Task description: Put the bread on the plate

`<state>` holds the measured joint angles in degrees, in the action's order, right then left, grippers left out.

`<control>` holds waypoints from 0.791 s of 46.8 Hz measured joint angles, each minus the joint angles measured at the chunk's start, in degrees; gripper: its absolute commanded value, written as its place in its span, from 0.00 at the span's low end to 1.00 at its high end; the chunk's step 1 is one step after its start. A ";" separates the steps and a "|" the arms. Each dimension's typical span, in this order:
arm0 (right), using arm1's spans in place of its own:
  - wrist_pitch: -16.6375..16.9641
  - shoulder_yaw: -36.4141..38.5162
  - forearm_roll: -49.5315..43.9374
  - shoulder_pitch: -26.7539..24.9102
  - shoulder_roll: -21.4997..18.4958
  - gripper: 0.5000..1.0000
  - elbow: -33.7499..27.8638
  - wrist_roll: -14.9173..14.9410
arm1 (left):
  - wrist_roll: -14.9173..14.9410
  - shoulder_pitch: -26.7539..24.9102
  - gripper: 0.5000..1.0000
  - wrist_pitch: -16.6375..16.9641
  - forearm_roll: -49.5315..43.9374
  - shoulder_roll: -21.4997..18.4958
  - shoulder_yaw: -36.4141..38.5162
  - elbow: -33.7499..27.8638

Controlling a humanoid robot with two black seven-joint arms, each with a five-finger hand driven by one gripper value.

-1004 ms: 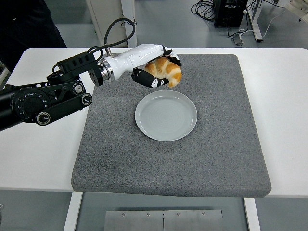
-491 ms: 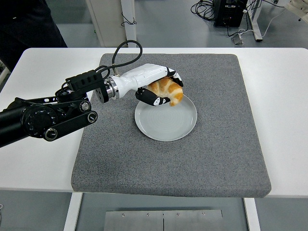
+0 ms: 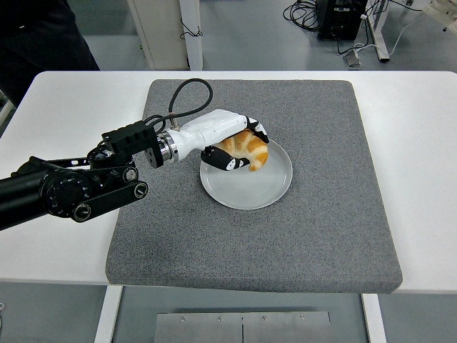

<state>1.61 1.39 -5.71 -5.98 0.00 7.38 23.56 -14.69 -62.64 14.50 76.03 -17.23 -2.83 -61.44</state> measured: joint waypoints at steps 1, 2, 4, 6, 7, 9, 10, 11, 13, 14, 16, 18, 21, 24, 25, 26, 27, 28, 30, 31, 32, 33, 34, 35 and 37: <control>0.00 -0.01 0.00 0.00 0.00 1.00 0.00 0.00 | 0.00 0.16 0.18 0.09 0.00 0.01 0.02 0.13; 0.00 0.00 0.00 0.00 0.00 1.00 0.00 0.00 | 0.00 0.32 0.18 0.19 0.00 0.00 0.02 0.28; 0.01 0.00 0.00 0.01 0.00 1.00 0.00 0.00 | 0.00 0.44 0.18 0.25 0.00 0.01 0.06 0.45; 0.02 0.01 0.00 0.00 0.00 1.00 0.00 0.00 | 0.00 0.62 0.18 0.40 0.00 0.06 0.45 0.65; 0.02 0.01 0.00 0.00 0.00 1.00 0.00 0.00 | 0.00 0.71 0.18 0.47 0.00 0.18 0.67 0.77; 0.03 0.01 0.00 0.01 0.00 1.00 0.00 0.00 | -0.08 0.83 0.19 0.84 0.00 0.58 1.17 1.07; 0.04 0.02 0.00 0.00 0.00 1.00 0.00 0.00 | -0.12 0.89 0.19 0.99 0.00 0.70 1.35 1.20; 0.04 0.01 0.00 -0.01 0.00 1.00 0.00 0.00 | -0.14 0.96 0.19 1.20 -0.01 0.80 1.52 1.44; 0.05 0.01 0.00 0.00 0.00 1.00 0.00 0.00 | -0.15 1.07 0.19 1.49 0.00 0.99 1.90 1.88; 0.05 0.01 0.00 0.01 0.00 1.00 0.00 0.00 | -0.15 1.13 0.19 1.63 -0.01 1.11 2.05 2.00; 0.05 0.01 0.00 0.00 0.00 1.00 0.00 0.00 | -0.22 1.18 0.19 1.82 0.00 1.49 2.32 2.22; 0.06 0.01 0.00 0.00 0.00 1.00 0.00 0.00 | -0.25 1.18 0.19 1.91 0.00 1.80 2.43 2.38; 0.06 0.01 0.00 0.01 0.00 1.00 0.00 0.00 | -0.26 1.27 0.19 1.97 0.00 2.24 2.47 2.54; 0.06 0.02 0.00 0.00 0.00 1.00 0.00 0.00 | -0.26 1.57 0.20 2.01 -0.01 2.65 2.48 2.79; 0.06 0.02 0.00 0.00 0.00 1.00 0.00 0.00 | -0.26 1.61 0.20 2.01 -0.01 2.73 2.48 2.86; 0.05 0.01 0.00 0.01 0.00 1.00 0.00 0.00 | -0.25 1.64 0.20 2.06 -0.01 2.86 2.48 2.94; 0.05 0.02 0.00 0.01 0.00 1.00 0.00 0.00 | -0.24 1.64 0.20 2.21 -0.01 2.94 2.52 2.98; 0.05 0.02 0.00 0.00 0.00 1.00 0.00 0.00 | -0.22 1.69 0.20 2.34 -0.01 2.97 2.54 2.99; 0.04 0.02 0.00 0.00 0.00 1.00 0.00 0.00 | -0.20 1.87 0.20 2.51 -0.01 3.04 2.55 3.27; 0.03 0.01 0.00 0.01 0.00 1.00 0.00 0.00 | -0.20 1.98 0.20 2.55 -0.01 3.06 2.56 3.40; 0.04 0.01 0.00 0.01 0.00 1.00 0.00 0.00 | -0.19 2.07 0.20 2.59 -0.01 3.08 2.57 3.59; 0.03 0.02 0.00 0.00 0.00 1.00 0.00 0.00 | -0.18 2.13 0.20 2.61 -0.01 3.09 2.57 3.78; 0.03 0.01 0.00 -0.01 0.00 1.00 0.00 0.00 | -0.17 2.15 0.20 2.63 -0.01 3.15 2.57 4.01; 0.03 -0.01 0.00 0.00 0.00 1.00 0.00 0.00 | -0.16 2.15 0.20 2.64 -0.02 3.25 2.57 4.12; 0.02 -0.03 0.00 0.01 0.00 1.00 0.00 0.00 | -0.17 2.16 0.20 2.64 -0.01 3.40 2.62 4.19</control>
<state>1.64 1.36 -5.71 -5.97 0.00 7.38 23.56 -14.85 -60.48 17.14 76.02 -13.84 -0.20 -57.25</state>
